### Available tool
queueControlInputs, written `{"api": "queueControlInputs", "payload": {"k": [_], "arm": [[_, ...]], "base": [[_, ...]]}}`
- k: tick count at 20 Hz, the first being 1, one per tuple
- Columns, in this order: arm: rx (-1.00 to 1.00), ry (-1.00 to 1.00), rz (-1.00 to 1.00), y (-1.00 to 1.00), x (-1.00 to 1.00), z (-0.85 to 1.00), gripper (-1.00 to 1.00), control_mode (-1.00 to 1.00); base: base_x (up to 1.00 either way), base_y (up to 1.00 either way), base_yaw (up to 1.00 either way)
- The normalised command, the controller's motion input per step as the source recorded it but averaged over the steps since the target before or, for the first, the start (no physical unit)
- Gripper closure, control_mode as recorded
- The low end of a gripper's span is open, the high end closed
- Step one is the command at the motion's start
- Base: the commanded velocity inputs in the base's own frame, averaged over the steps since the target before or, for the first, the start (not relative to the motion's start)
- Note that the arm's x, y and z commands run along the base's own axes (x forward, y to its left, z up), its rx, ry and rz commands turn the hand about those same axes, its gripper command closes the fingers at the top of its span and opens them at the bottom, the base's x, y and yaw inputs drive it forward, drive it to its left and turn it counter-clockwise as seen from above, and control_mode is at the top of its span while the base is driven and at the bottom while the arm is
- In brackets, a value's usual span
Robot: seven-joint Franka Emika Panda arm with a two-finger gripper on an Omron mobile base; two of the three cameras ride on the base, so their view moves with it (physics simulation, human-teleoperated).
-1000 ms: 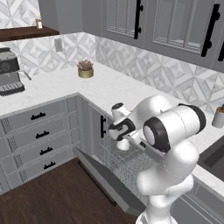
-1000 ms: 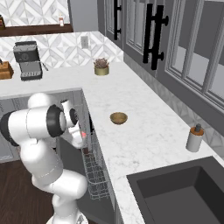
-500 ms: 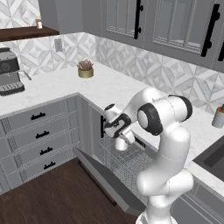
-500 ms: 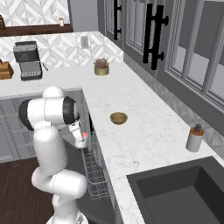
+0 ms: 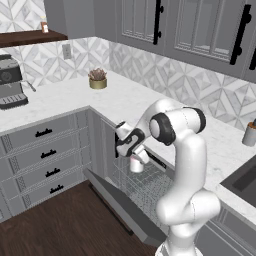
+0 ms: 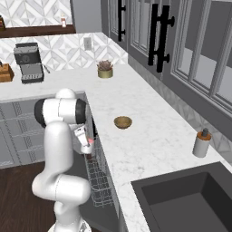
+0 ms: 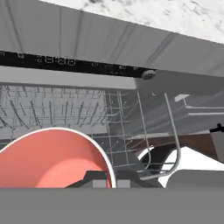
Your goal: Pick up the cup and bowl from the counter, place them in the dishwasher, and close the dishwasher door.
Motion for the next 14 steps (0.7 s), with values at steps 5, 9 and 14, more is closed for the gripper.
{"api": "queueControlInputs", "payload": {"k": [5,9,14], "arm": [[-0.05,0.04,-0.03,0.03,0.36,-0.39,1.0,-1.0],[-0.03,0.01,-0.03,0.0,0.17,-0.42,1.0,-1.0],[-0.02,0.0,-0.03,0.0,0.03,-0.36,1.0,-1.0]], "base": [[0.0,0.0,0.0],[0.0,0.0,0.0],[0.0,0.0,0.0]]}}
